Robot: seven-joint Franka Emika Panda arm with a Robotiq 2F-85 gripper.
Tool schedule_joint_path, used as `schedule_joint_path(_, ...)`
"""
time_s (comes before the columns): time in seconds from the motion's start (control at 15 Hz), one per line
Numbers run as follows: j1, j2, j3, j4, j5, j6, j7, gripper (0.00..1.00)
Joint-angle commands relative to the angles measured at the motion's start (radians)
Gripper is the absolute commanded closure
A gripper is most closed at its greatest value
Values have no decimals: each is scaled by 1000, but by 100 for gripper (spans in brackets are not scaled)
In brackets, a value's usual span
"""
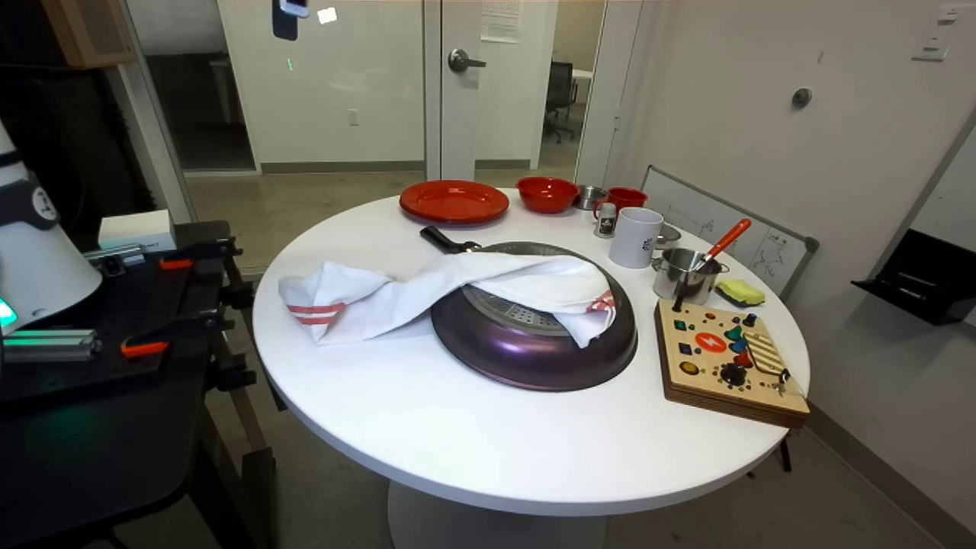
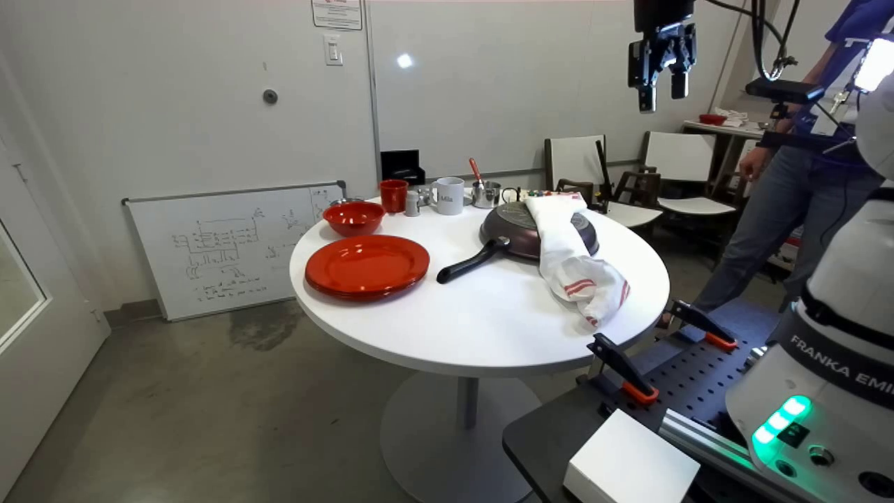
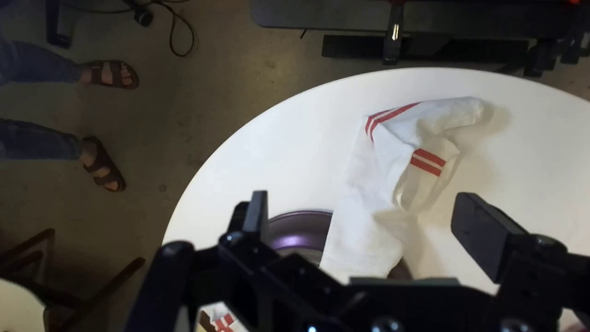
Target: Pick up the cloth and put it on the pan
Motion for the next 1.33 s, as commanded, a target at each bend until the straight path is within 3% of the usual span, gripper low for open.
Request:
schedule_joint_path(0.0, -10, 55, -63, 47, 100, 43, 57, 0)
schedule_joint_path(0.33, -12, 135, -127, 23, 289, 288, 92, 0)
schedule_joint_path(0.53, 15, 233, -110, 21, 410, 546, 124, 0)
schedule_joint_path(0.67, 24, 311, -72, 41, 418, 719, 156, 0)
schedule_joint_path(0.93, 0, 469, 7, 81, 281, 944, 294, 0)
schedule_joint_path(1.07, -15, 533, 12, 106, 174, 984, 387, 0)
schedule_joint_path(1.27, -24, 617, -30, 158, 147, 980, 464, 0)
